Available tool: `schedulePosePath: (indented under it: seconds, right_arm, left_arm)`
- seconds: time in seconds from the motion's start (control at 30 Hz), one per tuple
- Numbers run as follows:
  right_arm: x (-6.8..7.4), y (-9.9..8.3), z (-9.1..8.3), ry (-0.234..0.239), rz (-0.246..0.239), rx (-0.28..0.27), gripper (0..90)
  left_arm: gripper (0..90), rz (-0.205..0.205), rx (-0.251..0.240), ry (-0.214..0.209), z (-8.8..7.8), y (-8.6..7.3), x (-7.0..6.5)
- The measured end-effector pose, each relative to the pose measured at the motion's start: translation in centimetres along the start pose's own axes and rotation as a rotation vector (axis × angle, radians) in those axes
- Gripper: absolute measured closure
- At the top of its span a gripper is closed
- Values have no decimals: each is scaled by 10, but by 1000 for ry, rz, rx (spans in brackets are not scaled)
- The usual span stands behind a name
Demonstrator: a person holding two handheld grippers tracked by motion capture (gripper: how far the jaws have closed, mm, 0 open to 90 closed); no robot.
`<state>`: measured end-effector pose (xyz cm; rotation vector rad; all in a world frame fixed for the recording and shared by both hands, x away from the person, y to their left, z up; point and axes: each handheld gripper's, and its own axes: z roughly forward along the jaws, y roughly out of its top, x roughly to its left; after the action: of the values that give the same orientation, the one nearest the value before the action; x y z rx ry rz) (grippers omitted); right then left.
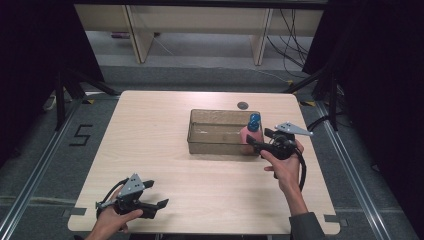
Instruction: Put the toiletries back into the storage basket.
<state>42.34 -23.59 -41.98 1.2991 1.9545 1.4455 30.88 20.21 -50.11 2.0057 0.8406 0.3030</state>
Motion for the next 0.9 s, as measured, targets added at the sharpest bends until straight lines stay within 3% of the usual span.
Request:
schedulePosePath:
  seconds: [0.13,0.2,0.23,0.33,0.37,0.63,0.9]
  right_arm:
    - [1,-3,2,6,1,3,190]
    - [1,-4,1,-12,-23,5,190]
    - [3,-4,0,-8,-1,17,189]
    - [3,-4,0,-6,-7,11,189]
    - [6,-5,1,3,21,9,188]
    - [10,-9,2,-6,-28,6,188]
    - [18,-12,1,29,-25,16,181]
  left_arm:
    - [148,1,0,1,0,0,0]
    - [148,1,0,0,0,0,0]
    - [148,-1,-3,-1,0,0,0]
    - [148,-5,-6,-3,0,0,0]
    - [148,-6,-5,-4,0,0,0]
    - [148,-6,-9,-5,0,0,0]
    - [148,-6,-8,-5,0,0,0]
